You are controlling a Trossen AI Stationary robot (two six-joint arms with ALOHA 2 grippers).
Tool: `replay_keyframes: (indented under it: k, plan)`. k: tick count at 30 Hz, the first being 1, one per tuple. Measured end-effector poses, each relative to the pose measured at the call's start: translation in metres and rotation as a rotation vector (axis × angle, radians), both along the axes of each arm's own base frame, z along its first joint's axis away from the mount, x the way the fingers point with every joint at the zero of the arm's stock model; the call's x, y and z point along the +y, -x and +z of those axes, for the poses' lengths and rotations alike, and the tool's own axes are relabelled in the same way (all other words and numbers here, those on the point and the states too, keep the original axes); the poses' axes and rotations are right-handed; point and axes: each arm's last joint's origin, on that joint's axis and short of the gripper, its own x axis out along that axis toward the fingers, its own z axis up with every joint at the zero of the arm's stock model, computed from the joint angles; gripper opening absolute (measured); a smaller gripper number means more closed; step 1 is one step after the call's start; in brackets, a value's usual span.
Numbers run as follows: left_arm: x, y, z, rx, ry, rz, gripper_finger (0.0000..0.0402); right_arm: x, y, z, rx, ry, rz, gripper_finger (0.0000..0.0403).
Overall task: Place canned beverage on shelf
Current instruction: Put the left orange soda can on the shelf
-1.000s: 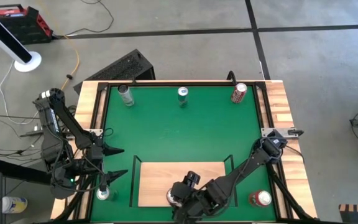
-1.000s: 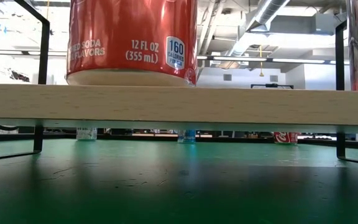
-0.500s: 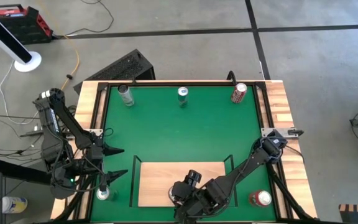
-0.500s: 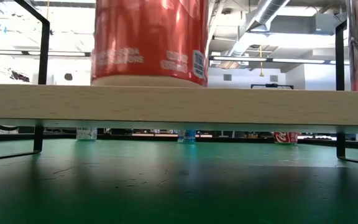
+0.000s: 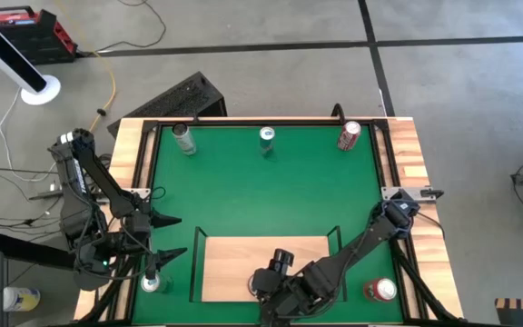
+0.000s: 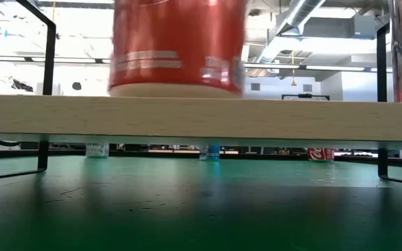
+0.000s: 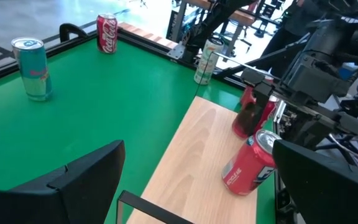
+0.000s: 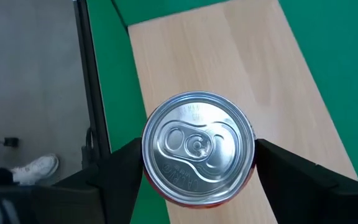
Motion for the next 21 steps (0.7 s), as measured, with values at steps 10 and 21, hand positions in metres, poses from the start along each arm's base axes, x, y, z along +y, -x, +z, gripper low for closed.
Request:
replay_keyframes:
  k: [10,21]
  plan:
    - [0.000,0.000,0.000,-0.002,0.012,0.003,0.0393,0.003,0.026,0.016,0.087,0.012,0.072,0.0307]
    - [0.004,-0.007,-0.001,0.040,0.029,-0.002,0.0393,0.002,0.031,0.017,0.119,0.022,0.099,0.0307]
